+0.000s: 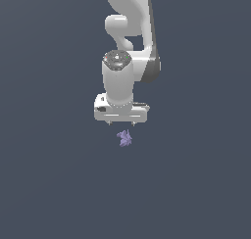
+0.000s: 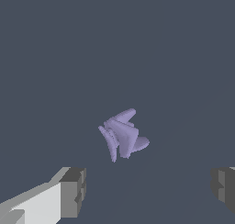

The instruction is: Pick up the object and move it to a goal position.

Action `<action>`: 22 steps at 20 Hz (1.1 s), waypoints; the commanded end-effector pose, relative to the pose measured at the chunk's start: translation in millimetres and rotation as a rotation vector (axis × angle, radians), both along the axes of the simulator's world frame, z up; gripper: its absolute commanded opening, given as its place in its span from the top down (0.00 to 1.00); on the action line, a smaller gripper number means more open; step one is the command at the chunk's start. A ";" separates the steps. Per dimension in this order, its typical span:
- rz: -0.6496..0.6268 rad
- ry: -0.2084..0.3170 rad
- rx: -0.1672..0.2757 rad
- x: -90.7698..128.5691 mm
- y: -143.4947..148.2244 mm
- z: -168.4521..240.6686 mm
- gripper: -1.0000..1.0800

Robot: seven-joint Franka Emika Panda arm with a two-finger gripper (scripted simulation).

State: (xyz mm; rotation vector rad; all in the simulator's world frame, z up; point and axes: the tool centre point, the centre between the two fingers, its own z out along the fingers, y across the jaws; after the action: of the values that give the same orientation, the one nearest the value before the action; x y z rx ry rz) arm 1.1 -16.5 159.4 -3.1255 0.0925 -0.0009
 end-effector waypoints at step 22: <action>0.070 0.003 -0.029 2.8 -13.7 -8.9 0.04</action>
State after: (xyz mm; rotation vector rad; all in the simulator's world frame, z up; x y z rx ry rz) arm 3.7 -31.8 154.7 -3.1564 0.0181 0.0030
